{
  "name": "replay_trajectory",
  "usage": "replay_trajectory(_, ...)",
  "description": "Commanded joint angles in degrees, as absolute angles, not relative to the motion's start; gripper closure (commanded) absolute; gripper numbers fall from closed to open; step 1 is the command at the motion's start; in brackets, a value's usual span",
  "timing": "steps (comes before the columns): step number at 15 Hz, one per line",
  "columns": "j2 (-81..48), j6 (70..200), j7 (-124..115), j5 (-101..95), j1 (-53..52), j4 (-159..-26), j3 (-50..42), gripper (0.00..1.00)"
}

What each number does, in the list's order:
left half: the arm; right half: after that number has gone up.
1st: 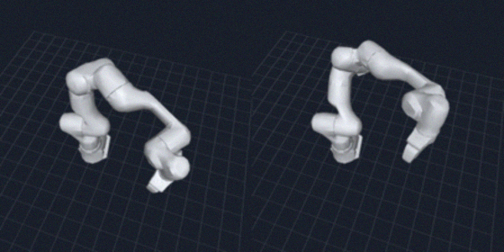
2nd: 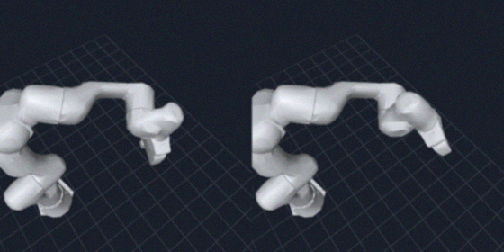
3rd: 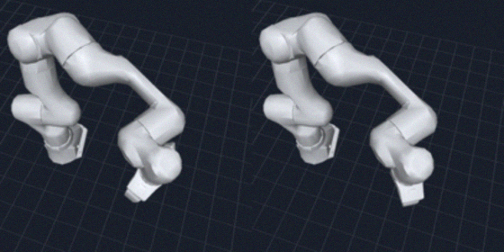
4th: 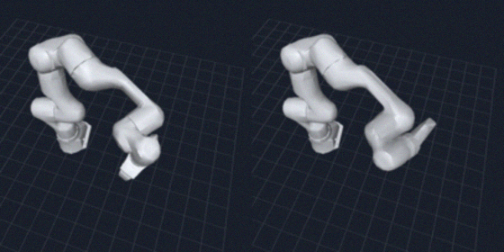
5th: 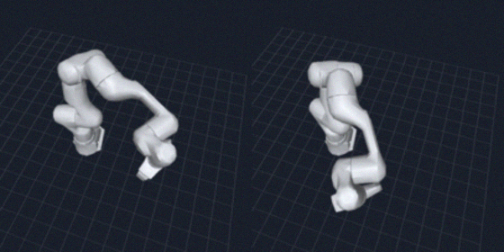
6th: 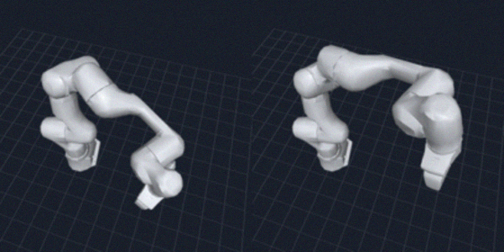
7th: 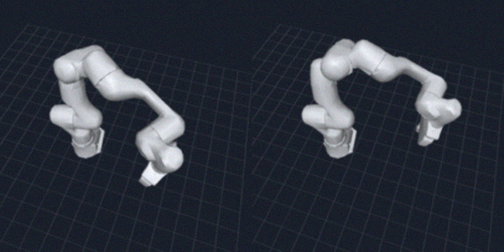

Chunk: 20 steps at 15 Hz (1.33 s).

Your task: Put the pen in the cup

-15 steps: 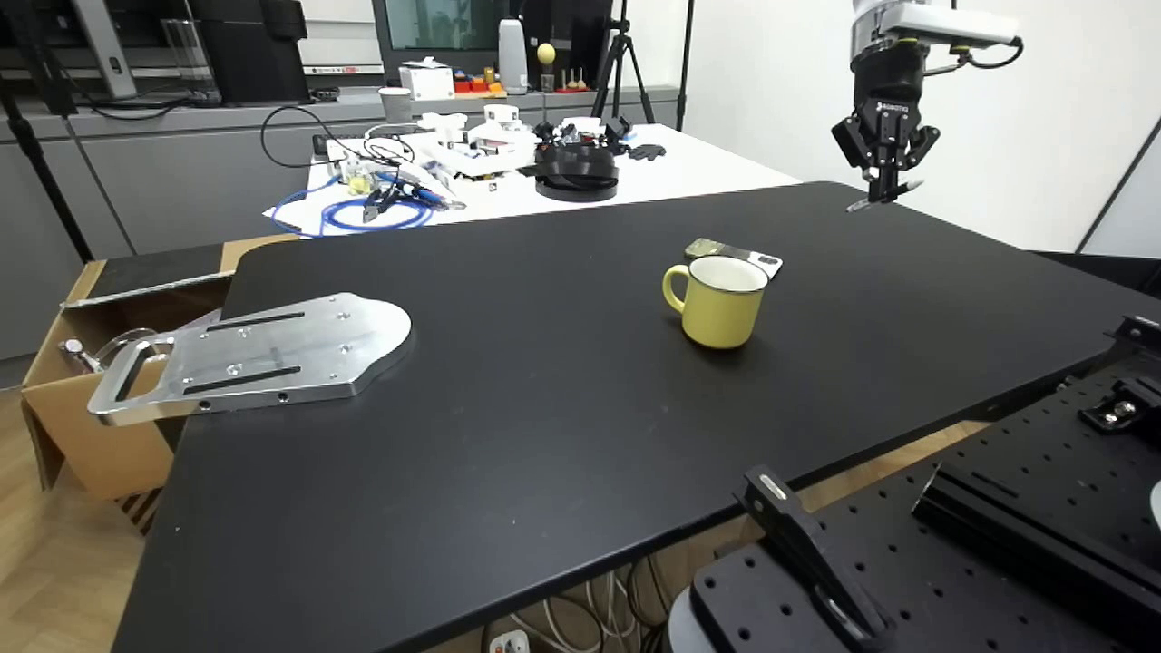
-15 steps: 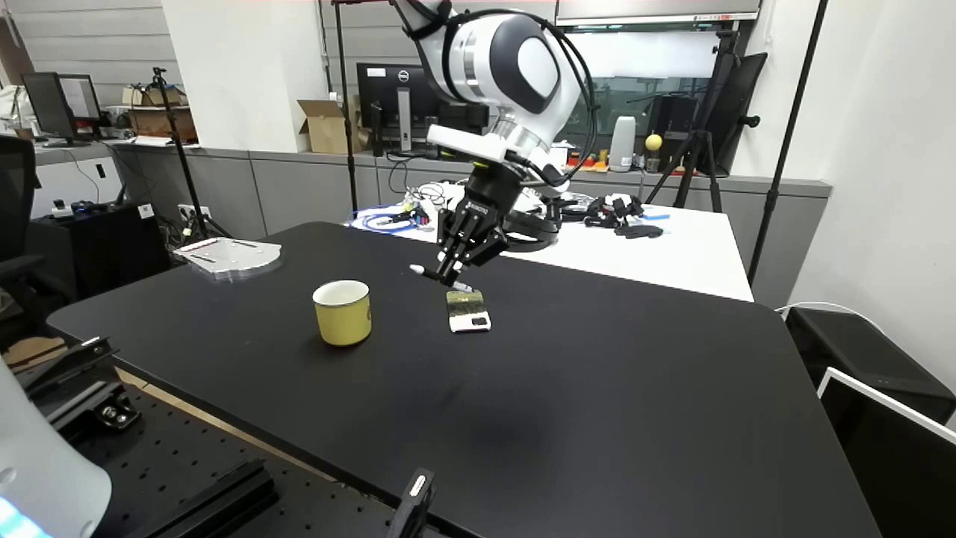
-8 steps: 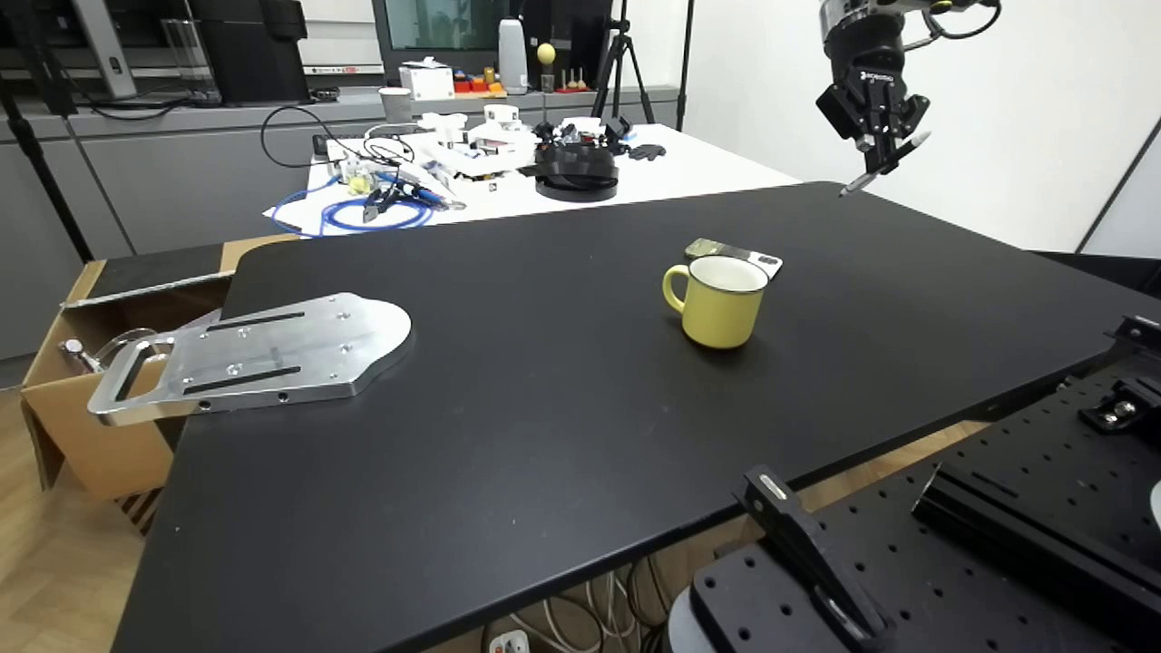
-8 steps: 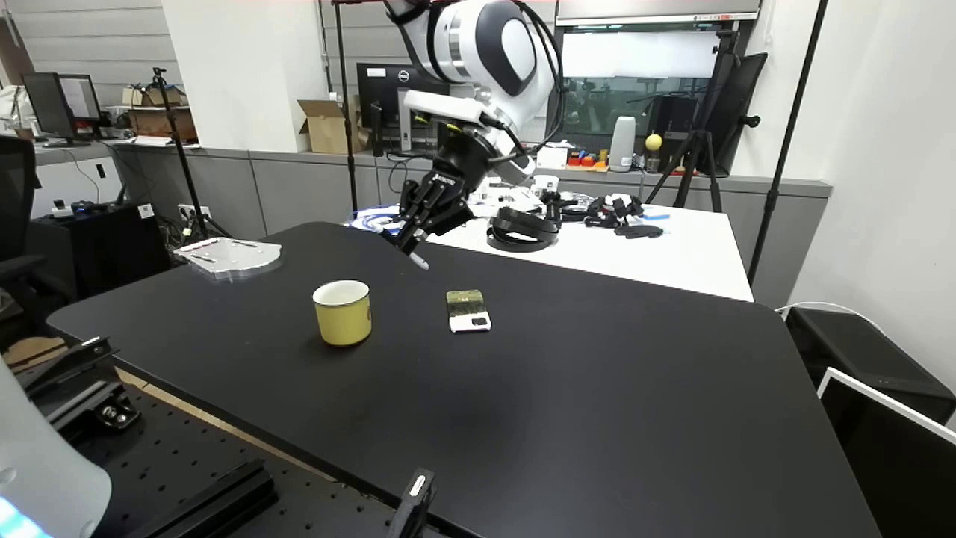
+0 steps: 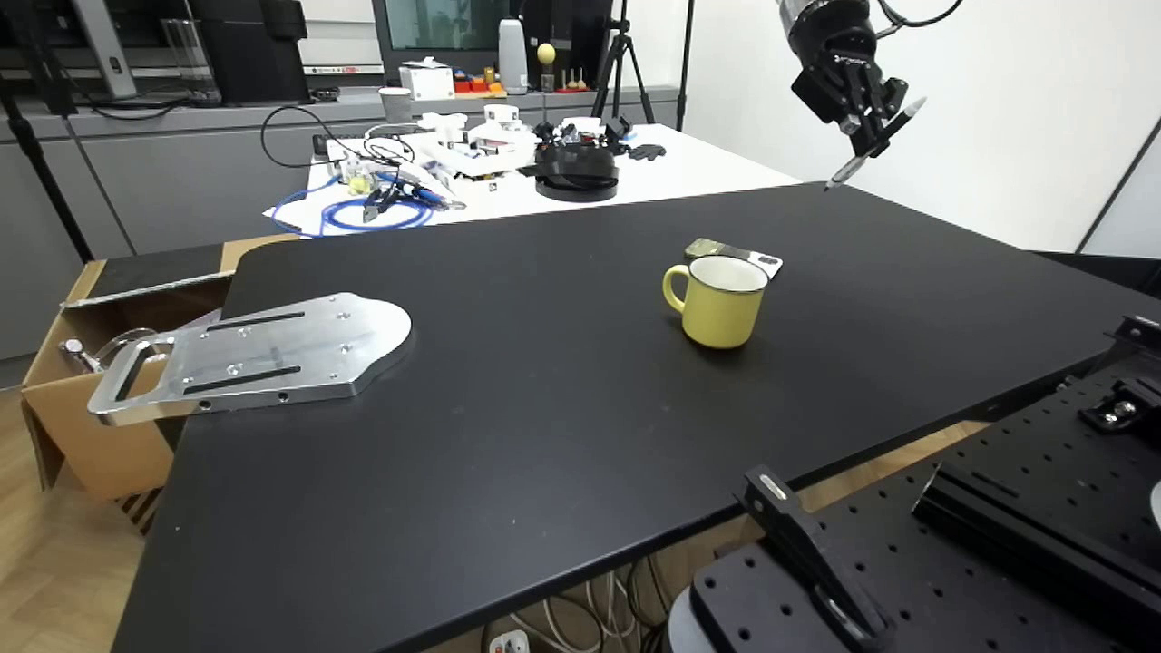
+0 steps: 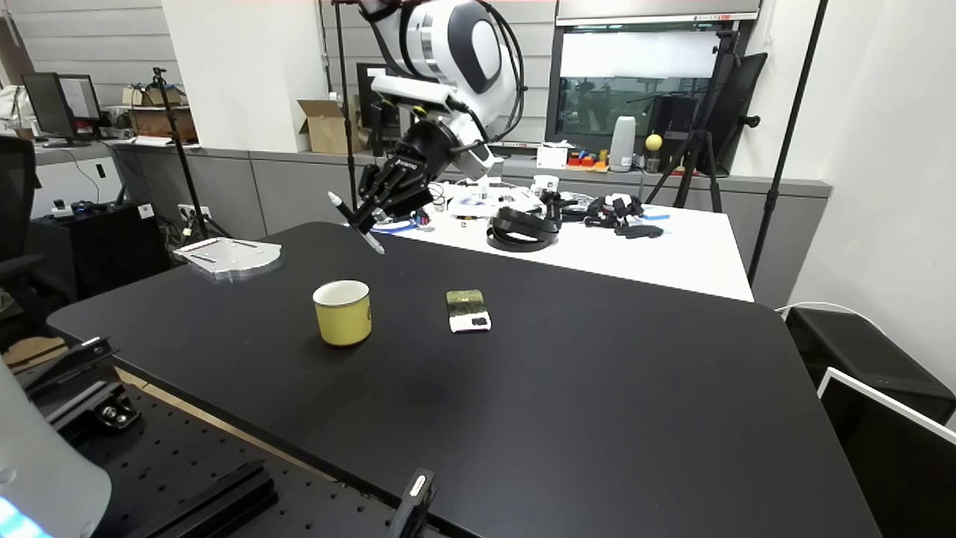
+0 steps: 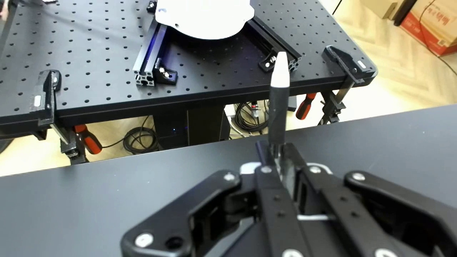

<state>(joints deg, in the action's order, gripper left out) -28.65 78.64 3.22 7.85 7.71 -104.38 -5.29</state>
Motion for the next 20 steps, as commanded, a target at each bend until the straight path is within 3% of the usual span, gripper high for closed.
replay_trajectory(1,-30.0,76.2,1.0,8.6,6.5,-102.5,-4.1,0.97)
replay_trajectory(20,-42.9,73.0,1.8,9.9,1.6,-93.3,0.1,0.97)
